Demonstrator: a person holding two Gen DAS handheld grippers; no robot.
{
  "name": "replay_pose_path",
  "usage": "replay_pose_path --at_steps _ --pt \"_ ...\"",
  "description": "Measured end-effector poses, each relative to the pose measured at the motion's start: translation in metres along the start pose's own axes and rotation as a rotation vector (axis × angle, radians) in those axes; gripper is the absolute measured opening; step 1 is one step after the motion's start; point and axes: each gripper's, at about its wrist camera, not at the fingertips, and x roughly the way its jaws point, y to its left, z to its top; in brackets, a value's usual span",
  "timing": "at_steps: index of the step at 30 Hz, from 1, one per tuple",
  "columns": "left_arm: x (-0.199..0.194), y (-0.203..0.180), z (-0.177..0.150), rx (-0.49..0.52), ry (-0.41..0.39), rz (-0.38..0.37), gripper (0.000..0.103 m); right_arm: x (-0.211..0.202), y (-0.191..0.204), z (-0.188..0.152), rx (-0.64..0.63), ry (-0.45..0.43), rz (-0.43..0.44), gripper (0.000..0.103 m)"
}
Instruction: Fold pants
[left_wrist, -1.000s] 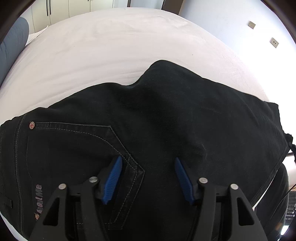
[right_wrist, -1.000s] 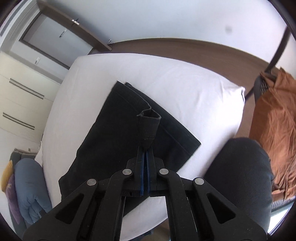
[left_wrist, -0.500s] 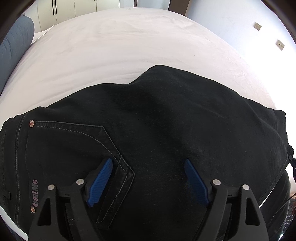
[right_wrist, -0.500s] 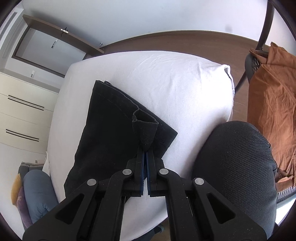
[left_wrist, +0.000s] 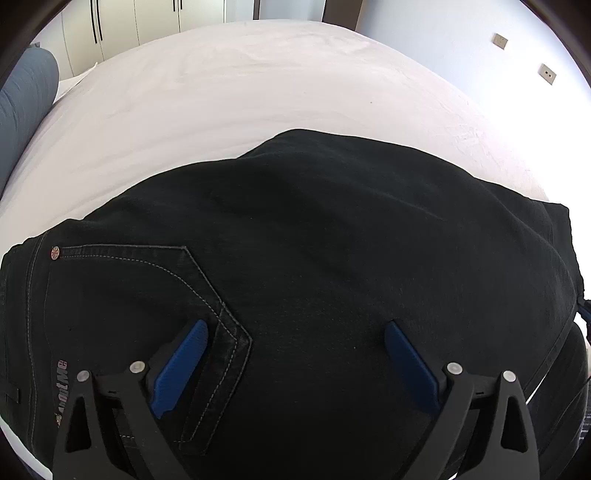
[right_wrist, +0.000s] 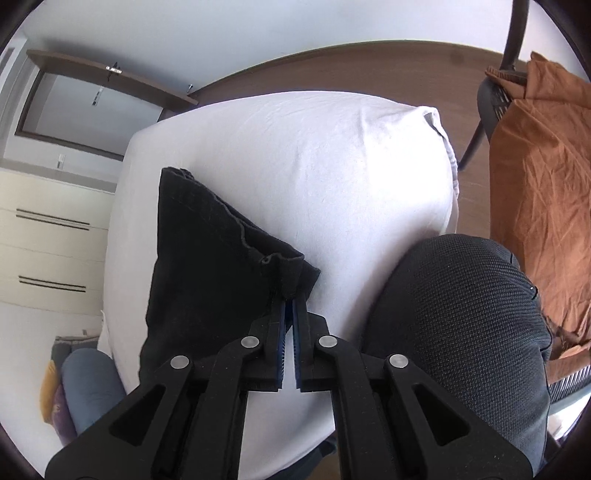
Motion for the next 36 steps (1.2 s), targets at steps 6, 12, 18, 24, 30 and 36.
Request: replay_pose_path --at_steps 6,12,18,24,30,36 --pt "0.007 -0.002 0.002 -0.004 -0.001 -0.006 0.102 -0.061 0.014 0.027 -0.072 -0.206 -0.034 0.053" --pt "0.013 -0.013 0.000 -0.017 0.000 -0.004 0.102 -0.009 0.144 -0.017 -0.493 0.109 0.371 0.053" --pt "0.015 -0.006 -0.001 -0.028 -0.004 -0.029 0.102 0.126 0.201 -0.065 -0.532 0.411 0.384 0.052" --pt "0.014 0.009 0.000 -0.076 -0.023 -0.070 0.102 0.174 0.161 -0.015 -0.428 0.292 0.219 0.007" --pt "0.004 0.014 0.014 -0.142 -0.094 -0.144 0.102 0.124 0.139 0.036 -0.337 0.027 0.102 0.015" --pt "0.031 -0.004 0.041 -0.119 -0.106 -0.233 0.092 0.178 0.229 -0.077 -0.601 0.380 0.326 0.016"
